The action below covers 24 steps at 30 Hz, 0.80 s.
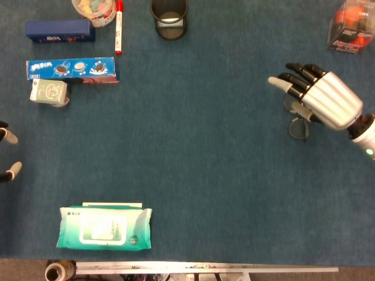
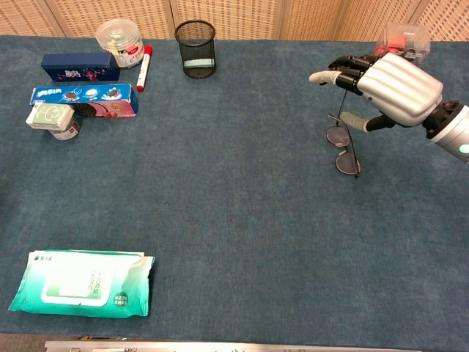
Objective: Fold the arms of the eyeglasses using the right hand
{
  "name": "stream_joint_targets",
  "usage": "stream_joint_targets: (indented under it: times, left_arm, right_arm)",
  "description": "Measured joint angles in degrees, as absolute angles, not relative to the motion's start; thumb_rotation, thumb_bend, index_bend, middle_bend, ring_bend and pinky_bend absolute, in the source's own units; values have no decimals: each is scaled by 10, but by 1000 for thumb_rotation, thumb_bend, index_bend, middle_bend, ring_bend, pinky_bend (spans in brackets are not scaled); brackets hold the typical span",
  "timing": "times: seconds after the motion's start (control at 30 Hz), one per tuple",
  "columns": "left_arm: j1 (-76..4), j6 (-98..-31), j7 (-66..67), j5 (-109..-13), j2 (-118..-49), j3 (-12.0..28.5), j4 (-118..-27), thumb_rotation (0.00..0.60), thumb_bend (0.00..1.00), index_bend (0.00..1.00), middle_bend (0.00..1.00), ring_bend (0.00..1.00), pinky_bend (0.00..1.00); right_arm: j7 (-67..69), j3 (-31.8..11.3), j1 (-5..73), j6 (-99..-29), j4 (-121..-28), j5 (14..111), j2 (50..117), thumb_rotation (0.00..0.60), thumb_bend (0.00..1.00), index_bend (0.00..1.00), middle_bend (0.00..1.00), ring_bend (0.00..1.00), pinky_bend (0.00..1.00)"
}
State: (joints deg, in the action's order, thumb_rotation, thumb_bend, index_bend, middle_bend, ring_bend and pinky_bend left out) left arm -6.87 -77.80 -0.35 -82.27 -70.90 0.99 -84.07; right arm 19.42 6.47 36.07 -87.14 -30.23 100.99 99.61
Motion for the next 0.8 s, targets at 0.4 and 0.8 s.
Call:
stream_joint_targets:
  times: [0.4,0.8]
  left_arm:
    - [-69,-775,-3,-819,-709,9,-840,600,177,425,281,260,451]
    - [-68,-770,-11,-816,-712,7,-831,600,176,425,281,259,452]
  right_arm:
    - [174,2,376,-894,-349,976,970,600,331,183,300,178,337]
    - [222,-35,401,-849,-269,936,1004,600,279,183,302,177,337]
